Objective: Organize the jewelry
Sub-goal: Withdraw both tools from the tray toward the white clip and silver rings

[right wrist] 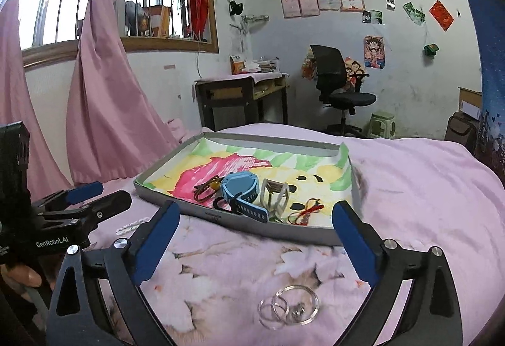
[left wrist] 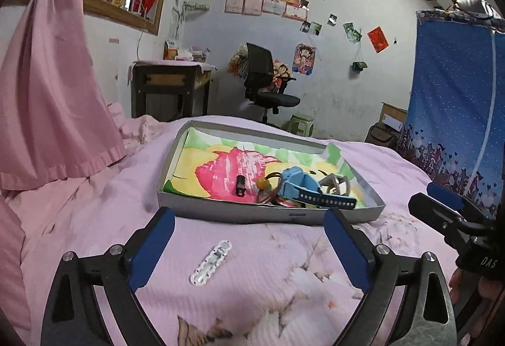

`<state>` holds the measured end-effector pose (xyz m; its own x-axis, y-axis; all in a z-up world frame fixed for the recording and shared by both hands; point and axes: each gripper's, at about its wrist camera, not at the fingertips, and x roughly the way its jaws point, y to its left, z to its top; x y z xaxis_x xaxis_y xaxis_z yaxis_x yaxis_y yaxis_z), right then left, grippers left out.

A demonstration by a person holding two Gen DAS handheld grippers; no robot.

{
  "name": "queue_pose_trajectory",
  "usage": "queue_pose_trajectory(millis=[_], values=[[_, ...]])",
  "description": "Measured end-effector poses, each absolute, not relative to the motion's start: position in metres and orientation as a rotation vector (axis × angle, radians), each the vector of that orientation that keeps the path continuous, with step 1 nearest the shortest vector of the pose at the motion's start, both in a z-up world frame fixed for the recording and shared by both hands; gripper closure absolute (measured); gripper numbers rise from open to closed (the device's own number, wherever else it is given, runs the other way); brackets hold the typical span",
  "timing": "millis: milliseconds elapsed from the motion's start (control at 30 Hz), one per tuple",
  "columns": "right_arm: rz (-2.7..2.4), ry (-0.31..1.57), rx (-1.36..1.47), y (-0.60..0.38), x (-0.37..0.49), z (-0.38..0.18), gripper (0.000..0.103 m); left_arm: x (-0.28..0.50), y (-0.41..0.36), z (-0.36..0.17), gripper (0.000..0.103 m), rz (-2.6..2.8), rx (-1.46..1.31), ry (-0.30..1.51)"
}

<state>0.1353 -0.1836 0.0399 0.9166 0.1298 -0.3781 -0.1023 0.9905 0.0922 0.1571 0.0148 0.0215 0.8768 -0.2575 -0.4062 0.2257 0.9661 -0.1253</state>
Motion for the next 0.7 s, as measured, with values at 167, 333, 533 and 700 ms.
queue_pose_trajectory(millis=[167,333,533,700], values=[[0.101,0.395,0.087,-0.191,0.12,0.036,0.001,0.138,0.015,0.023,0.005,-0.244,-0.063,0.404],[0.079,0.409,0.093,-0.196,0.1,0.027,0.001,0.126,0.017,0.015,0.004,-0.234,-0.042,0.427],[0.1,0.466,0.099,-0.198,0.093,0.011,0.001,0.123,0.009,-0.001,0.004,-0.248,0.03,0.511],[0.088,0.52,0.097,-0.199,0.098,-0.001,0.001,0.121,0.009,-0.007,0.004,-0.251,0.039,0.535]])
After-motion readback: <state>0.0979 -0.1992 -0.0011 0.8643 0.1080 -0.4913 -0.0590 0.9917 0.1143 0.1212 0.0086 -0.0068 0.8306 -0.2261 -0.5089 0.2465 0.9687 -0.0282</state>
